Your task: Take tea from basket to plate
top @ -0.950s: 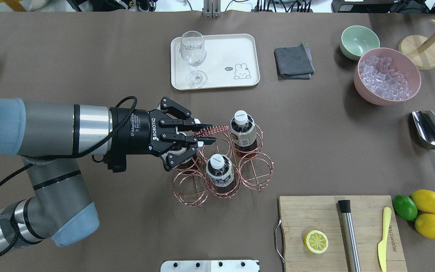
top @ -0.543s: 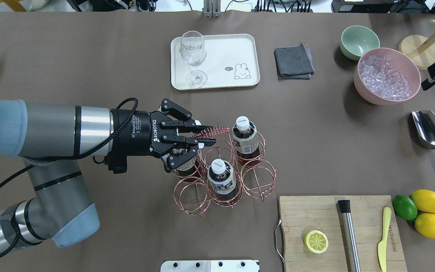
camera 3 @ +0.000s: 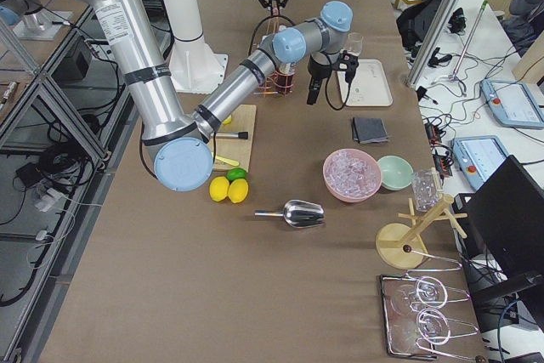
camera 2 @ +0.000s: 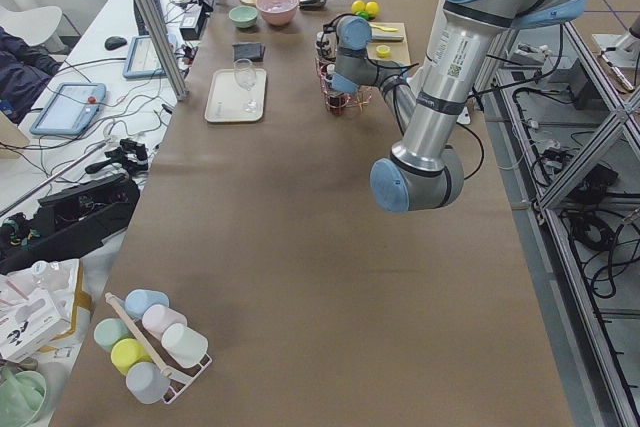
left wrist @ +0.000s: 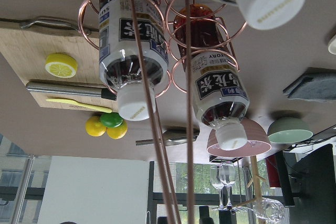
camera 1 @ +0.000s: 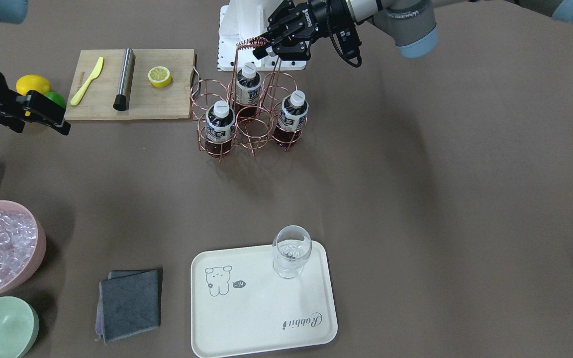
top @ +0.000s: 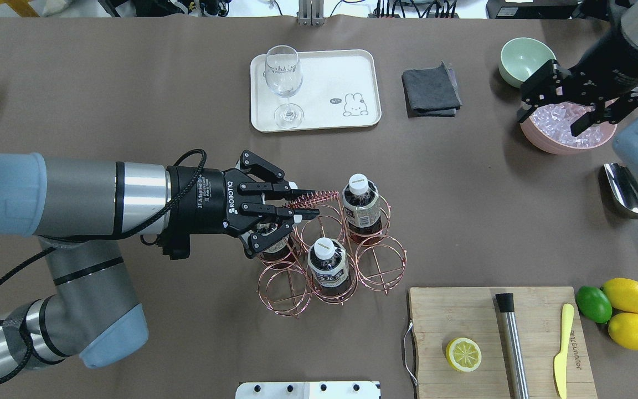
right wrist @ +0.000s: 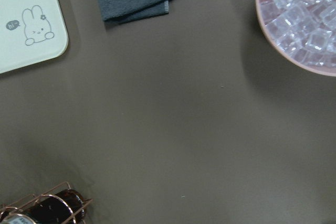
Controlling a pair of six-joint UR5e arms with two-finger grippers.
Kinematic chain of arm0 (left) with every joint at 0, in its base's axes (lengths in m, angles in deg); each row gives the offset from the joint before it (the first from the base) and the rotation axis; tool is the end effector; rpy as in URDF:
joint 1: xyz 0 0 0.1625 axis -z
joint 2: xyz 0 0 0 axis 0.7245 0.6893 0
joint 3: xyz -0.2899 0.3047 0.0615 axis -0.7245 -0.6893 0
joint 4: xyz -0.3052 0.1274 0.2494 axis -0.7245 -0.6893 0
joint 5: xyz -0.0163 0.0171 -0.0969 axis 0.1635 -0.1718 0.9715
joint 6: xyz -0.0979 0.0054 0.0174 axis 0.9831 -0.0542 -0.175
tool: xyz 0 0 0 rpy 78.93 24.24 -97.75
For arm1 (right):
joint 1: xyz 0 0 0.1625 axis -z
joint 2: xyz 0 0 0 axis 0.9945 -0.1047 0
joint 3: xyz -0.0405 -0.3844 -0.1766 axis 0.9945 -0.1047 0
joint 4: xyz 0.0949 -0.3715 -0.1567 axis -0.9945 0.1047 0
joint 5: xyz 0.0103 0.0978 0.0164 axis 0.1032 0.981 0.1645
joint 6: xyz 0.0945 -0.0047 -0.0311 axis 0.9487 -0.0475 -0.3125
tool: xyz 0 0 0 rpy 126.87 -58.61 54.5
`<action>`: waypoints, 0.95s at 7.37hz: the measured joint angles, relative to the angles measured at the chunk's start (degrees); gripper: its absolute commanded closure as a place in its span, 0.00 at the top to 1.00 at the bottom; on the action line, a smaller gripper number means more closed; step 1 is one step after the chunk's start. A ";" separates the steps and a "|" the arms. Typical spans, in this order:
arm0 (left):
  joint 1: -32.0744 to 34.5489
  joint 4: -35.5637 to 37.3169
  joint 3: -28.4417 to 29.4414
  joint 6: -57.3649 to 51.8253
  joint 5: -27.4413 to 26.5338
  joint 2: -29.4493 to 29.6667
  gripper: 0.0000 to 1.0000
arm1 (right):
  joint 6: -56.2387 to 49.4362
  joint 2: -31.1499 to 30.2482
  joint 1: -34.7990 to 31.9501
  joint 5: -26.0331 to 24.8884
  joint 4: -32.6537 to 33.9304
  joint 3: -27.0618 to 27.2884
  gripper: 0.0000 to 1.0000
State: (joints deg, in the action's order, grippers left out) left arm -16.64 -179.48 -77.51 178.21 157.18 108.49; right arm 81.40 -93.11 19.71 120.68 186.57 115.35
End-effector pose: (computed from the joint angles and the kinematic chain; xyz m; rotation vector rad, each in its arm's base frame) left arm 0.4038 -0.3462 0.1371 -1.4500 1.5085 -1.2124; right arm -0.1851 -0.5178 0.2935 -0.1562 -0.9247 0.1299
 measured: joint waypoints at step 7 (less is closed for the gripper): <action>-0.60 -0.08 0.04 0.04 -0.11 0.08 0.00 | 20.71 21.03 16.17 -11.39 11.52 -4.53 0.99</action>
State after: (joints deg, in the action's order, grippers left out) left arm -17.25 -179.56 -77.47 178.25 157.07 108.58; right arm 102.11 -72.07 35.88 109.28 198.09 110.82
